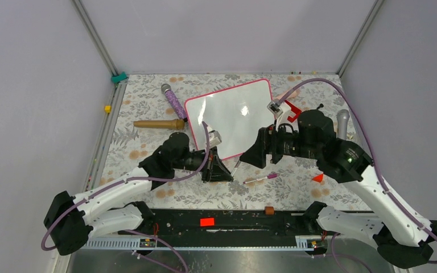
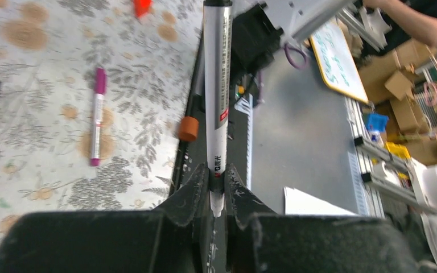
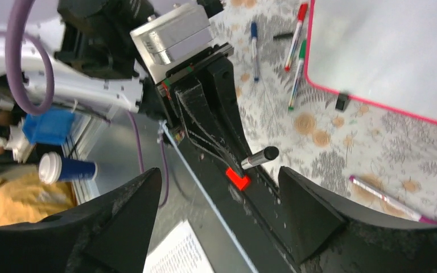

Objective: Write a sentence on the whiteboard
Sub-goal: Pass from the right arm to the left, then pass from the left arm to the right

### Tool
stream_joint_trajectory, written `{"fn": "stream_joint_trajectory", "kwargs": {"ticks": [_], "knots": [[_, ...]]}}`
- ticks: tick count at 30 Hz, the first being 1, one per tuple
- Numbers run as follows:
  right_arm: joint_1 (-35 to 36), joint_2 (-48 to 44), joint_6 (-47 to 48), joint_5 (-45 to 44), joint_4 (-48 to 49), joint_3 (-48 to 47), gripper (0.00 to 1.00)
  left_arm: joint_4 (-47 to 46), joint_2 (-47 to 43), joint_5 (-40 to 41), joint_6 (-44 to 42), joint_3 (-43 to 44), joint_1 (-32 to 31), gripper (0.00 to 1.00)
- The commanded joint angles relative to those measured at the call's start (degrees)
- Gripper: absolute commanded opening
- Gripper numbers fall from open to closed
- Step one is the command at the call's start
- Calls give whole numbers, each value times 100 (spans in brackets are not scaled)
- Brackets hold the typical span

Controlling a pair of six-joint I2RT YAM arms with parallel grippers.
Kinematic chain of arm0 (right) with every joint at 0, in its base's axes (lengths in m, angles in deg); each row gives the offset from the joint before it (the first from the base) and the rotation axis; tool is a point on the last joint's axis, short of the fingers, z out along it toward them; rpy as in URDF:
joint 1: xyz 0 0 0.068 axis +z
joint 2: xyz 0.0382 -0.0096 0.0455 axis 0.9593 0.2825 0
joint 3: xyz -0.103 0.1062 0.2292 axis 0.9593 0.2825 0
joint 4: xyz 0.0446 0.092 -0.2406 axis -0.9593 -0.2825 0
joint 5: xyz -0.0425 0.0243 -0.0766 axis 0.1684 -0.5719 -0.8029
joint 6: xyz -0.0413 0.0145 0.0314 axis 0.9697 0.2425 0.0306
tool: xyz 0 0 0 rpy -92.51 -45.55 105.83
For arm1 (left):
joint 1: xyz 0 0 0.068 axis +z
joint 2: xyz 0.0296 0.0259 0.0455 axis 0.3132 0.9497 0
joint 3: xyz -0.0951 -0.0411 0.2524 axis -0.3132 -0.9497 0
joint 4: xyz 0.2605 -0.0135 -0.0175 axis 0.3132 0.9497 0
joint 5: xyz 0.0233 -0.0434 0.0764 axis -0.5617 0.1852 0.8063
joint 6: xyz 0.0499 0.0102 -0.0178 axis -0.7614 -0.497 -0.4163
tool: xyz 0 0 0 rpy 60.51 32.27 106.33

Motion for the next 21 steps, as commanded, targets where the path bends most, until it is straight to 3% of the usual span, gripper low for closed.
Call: {"fn": "stream_joint_trajectory", "kwargs": {"ticks": [1, 9, 14, 21], "knots": [[-59, 474, 658, 747, -2164, -595, 80, 387, 149, -591, -717, 497, -400, 0], [-59, 780, 744, 1097, -2262, -342, 72, 506, 122, -699, -898, 525, -648, 0], [-61, 914, 660, 1804, -1860, -140, 60, 701, 281, -681, -999, 683, -737, 0], [-51, 1118, 476, 2120, -1364, 227, 47, 727, 413, -674, -1060, 809, -785, 0]]}}
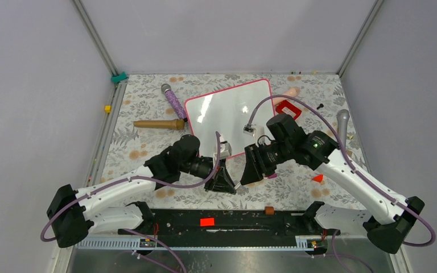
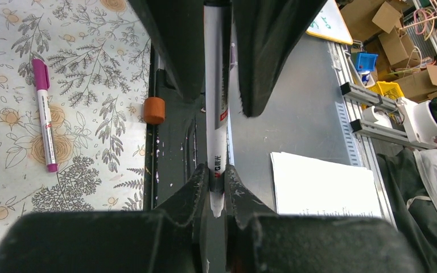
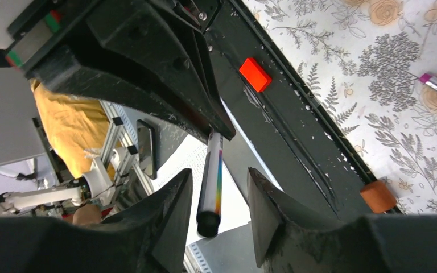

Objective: Write a sentence on the whiteboard
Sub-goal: Pass from the left arm to the right

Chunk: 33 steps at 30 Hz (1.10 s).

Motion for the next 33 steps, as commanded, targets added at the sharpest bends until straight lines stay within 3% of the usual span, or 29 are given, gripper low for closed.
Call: {"fn": "stream_joint_trajectory", "kwargs": {"ticks": [1, 13, 18, 28, 33], "knots": [[-17, 157, -122, 504, 451, 181, 46, -94, 114, -185, -181, 415, -43, 0], [58, 323, -85, 589, 683, 447, 39, 422, 540, -247, -454, 809, -117, 0], [64, 401, 74, 590, 543, 448, 15, 638, 651, -184, -561, 932, -150, 0], [132, 374, 187, 697, 516, 540, 32, 843, 718, -162, -727, 1099, -148, 0], [159, 355, 207, 719, 530, 578, 31, 977, 724, -200, -842, 1190, -148, 0]]}}
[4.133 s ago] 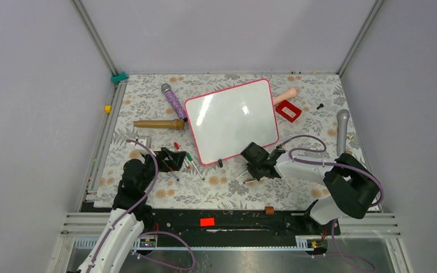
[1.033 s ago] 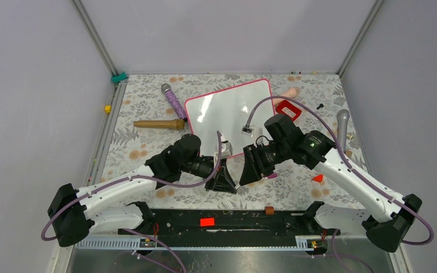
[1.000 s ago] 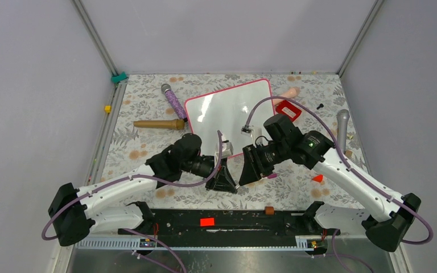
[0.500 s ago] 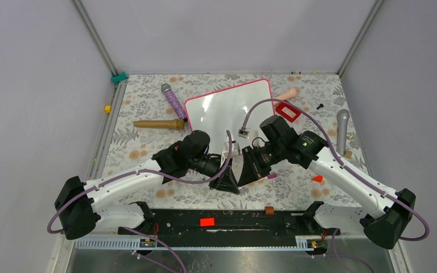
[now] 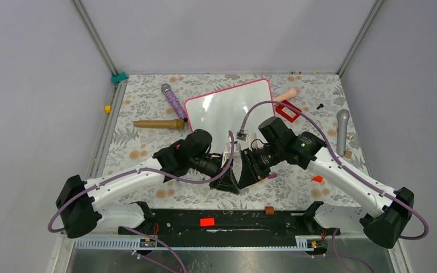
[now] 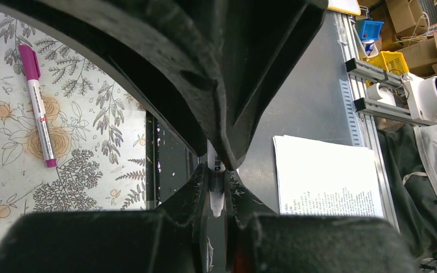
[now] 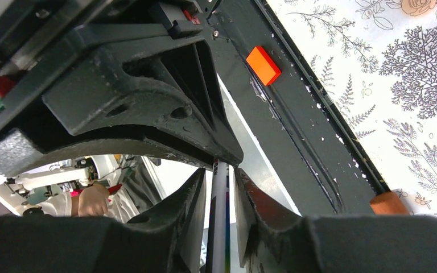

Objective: Write a sentence on the whiteboard
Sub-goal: Pass from the left arm to the right

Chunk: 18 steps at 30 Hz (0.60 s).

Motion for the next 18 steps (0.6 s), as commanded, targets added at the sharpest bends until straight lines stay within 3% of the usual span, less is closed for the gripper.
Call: {"fn": "stream_joint_trajectory", "kwargs": {"ticks": [1, 4, 8, 12, 18], "knots": [[94, -29, 116, 171, -17, 51, 27, -43, 11, -126, -229, 364, -26, 0], [104, -63, 117, 217, -13, 31, 0, 45, 3, 3, -259, 401, -26, 1], [96, -263, -27, -161, 54, -40, 0, -103, -352, 701, -188, 154, -31, 25], [25, -231, -119, -1264, -196, -159, 0, -359, -1016, 2181, 91, -351, 47, 56], [-38, -353, -483, -3097, -166, 51, 0, -778, -1992, 3434, 920, -1359, 565, 81]]}}
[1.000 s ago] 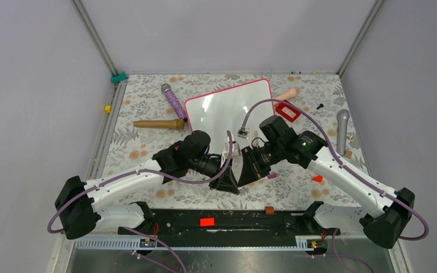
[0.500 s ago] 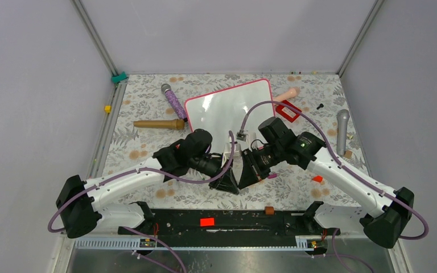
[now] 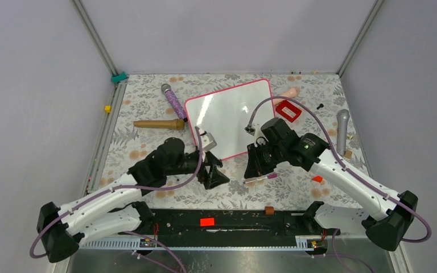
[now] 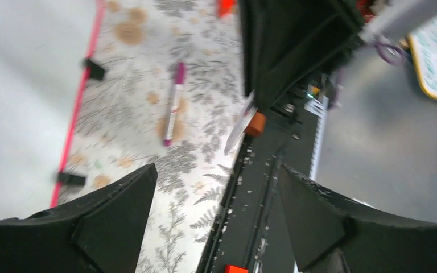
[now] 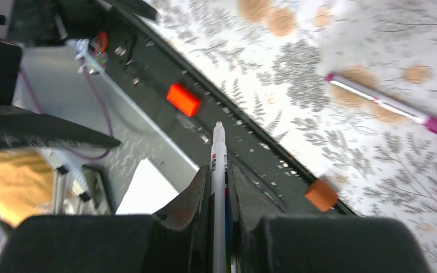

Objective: Write a sentence on the whiteboard
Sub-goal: Pass from the left arm to the right, then hold the whiteboard on the whiteboard stand.

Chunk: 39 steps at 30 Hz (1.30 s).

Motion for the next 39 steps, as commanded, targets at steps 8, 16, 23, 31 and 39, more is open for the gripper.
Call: {"fn": "stream_joint_trajectory", "kwargs": {"ticks": [8, 16, 23, 31, 39], "knots": [[-40, -1300, -613, -2818, 339, 590, 0, 35, -1351, 2778, 1344, -1153, 715, 99], [-42, -2278, -732, -2360, 901, 1370, 0, 273, -2186, 4015, 1522, -1605, 714, 99], [-39, -2628, -1104, -2749, 935, 1723, 0, 113, -2359, 4358, 1423, -1779, 711, 99], [-51, -2942, -947, -3482, 937, 1863, 0, -131, -1987, 4615, 1288, -1743, 715, 99], [-41, -2746, -712, -3729, 1672, 1867, 0, -188, -1958, 4688, 654, -1683, 724, 99]]}}
